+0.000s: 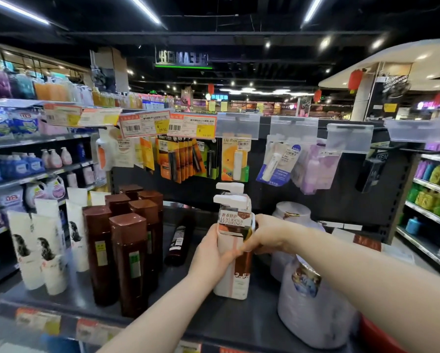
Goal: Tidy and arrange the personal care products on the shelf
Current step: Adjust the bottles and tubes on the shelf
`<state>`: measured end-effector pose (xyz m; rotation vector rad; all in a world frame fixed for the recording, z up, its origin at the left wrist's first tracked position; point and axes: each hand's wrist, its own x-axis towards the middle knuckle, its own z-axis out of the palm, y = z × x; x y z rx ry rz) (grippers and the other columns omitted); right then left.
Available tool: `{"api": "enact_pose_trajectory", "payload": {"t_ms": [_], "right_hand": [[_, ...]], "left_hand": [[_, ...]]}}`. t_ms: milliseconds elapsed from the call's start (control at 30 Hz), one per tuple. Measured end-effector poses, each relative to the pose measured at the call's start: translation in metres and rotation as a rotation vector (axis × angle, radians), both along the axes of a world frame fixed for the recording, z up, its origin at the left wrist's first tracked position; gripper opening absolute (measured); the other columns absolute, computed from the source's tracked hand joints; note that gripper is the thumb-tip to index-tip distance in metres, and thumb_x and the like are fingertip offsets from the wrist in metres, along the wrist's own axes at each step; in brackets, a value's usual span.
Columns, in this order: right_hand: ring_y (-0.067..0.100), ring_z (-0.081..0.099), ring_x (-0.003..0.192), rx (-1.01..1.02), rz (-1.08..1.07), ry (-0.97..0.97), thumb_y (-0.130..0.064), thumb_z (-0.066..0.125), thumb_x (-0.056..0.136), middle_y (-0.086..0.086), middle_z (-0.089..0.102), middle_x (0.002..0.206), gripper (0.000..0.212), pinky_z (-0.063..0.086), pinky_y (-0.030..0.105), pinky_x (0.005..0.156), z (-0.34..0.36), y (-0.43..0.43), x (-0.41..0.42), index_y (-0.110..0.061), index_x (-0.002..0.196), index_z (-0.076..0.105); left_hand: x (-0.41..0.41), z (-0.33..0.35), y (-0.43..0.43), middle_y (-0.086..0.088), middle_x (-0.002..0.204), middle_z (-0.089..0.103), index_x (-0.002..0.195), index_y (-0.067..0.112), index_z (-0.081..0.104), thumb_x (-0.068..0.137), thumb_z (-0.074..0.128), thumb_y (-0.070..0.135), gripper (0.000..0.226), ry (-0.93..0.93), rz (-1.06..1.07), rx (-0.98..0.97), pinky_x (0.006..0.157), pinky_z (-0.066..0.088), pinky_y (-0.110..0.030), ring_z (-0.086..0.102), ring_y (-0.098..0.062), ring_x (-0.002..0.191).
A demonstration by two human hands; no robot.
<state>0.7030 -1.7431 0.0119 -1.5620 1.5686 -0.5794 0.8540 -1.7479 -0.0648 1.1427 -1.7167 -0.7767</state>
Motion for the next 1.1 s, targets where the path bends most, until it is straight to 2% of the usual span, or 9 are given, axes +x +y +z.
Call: {"api": "enact_pose_trajectory", "payload": {"t_ms": [67, 133, 367, 533, 767, 867, 967, 1033, 1100], "right_hand": [[0.024, 0.061, 0.106, -0.004, 0.006, -0.005, 0.007, 0.065, 0.075, 0.012, 0.065, 0.113, 0.043, 0.051, 0.038, 0.091, 0.000, -0.003, 0.000, -0.009, 0.115, 0.059], [0.023, 0.060, 0.104, -0.018, 0.003, -0.003, 0.008, 0.063, 0.076, 0.012, 0.065, 0.113, 0.042, 0.052, 0.036, 0.086, -0.002, -0.006, 0.001, -0.008, 0.115, 0.058], [0.015, 0.061, 0.096, -0.034, 0.010, 0.009, -0.003, 0.070, 0.076, 0.005, 0.066, 0.110, 0.039, 0.049, 0.023, 0.066, -0.006, -0.010, -0.001, -0.015, 0.112, 0.060], [0.020, 0.058, 0.106, -0.033, 0.000, 0.055, -0.005, 0.071, 0.076, 0.005, 0.064, 0.113, 0.041, 0.049, 0.032, 0.081, -0.005, -0.009, 0.000, -0.016, 0.114, 0.059], [0.018, 0.056, 0.103, -0.075, -0.047, 0.147, -0.008, 0.071, 0.078, 0.002, 0.062, 0.113, 0.041, 0.049, 0.031, 0.083, -0.004, -0.002, 0.007, -0.016, 0.115, 0.057], [0.018, 0.058, 0.105, -0.173, -0.075, 0.284, -0.012, 0.073, 0.075, 0.004, 0.062, 0.116, 0.047, 0.050, 0.031, 0.088, -0.006, 0.004, 0.009, -0.015, 0.118, 0.055], [0.015, 0.055, 0.107, -0.241, -0.097, 0.298, -0.020, 0.074, 0.077, 0.005, 0.057, 0.127, 0.058, 0.047, 0.026, 0.085, -0.001, 0.018, 0.009, -0.016, 0.128, 0.047], [0.019, 0.052, 0.119, -0.311, -0.131, 0.333, -0.025, 0.073, 0.077, 0.007, 0.053, 0.134, 0.069, 0.045, 0.027, 0.091, 0.007, 0.030, 0.006, -0.014, 0.137, 0.041], [0.017, 0.055, 0.116, -0.400, -0.155, 0.350, -0.027, 0.072, 0.078, 0.005, 0.058, 0.129, 0.058, 0.046, 0.029, 0.096, 0.017, 0.046, 0.001, -0.016, 0.131, 0.050]], "left_hand": [[-0.001, -0.001, -0.002, 0.019, 0.103, 0.054, 0.117, 0.040, 0.043, 0.073, 0.072, 0.037, 0.053, -0.007, 0.018, -0.013, 0.069, 0.037, -0.015, 0.050, -0.003, 0.094], [-0.001, -0.001, -0.007, 0.018, 0.104, 0.054, 0.122, 0.037, 0.043, 0.074, 0.072, 0.036, 0.056, -0.014, 0.027, -0.019, 0.068, 0.035, -0.014, 0.050, -0.004, 0.094], [0.002, -0.008, -0.017, 0.009, 0.117, 0.057, 0.130, 0.030, 0.040, 0.074, 0.072, 0.025, 0.065, -0.053, 0.022, -0.012, 0.084, 0.039, -0.024, 0.052, -0.010, 0.104], [0.001, -0.011, -0.018, 0.003, 0.122, 0.058, 0.130, 0.024, 0.040, 0.074, 0.073, 0.028, 0.066, -0.050, 0.056, 0.006, 0.082, 0.039, -0.024, 0.052, -0.010, 0.103], [0.001, -0.009, -0.018, -0.002, 0.128, 0.056, 0.134, 0.023, 0.035, 0.075, 0.072, 0.029, 0.070, -0.076, 0.050, 0.058, 0.093, 0.045, -0.035, 0.053, -0.020, 0.114], [0.006, -0.007, -0.017, -0.002, 0.126, 0.056, 0.131, 0.022, 0.040, 0.076, 0.070, 0.032, 0.064, -0.100, 0.037, 0.069, 0.087, 0.047, -0.033, 0.054, -0.017, 0.108], [0.014, -0.006, -0.007, -0.001, 0.124, 0.053, 0.131, 0.019, 0.041, 0.078, 0.067, 0.032, 0.060, -0.058, 0.154, -0.033, 0.085, 0.048, -0.034, 0.054, -0.016, 0.108], [0.018, -0.003, 0.005, 0.003, 0.112, 0.053, 0.122, 0.021, 0.048, 0.081, 0.065, 0.029, 0.044, 0.024, 0.197, -0.188, 0.079, 0.049, -0.030, 0.056, -0.012, 0.097], [0.016, 0.005, 0.017, 0.006, 0.099, 0.054, 0.106, 0.026, 0.054, 0.084, 0.063, 0.022, 0.024, 0.081, 0.119, -0.284, 0.070, 0.045, -0.018, 0.055, -0.003, 0.082]]}}
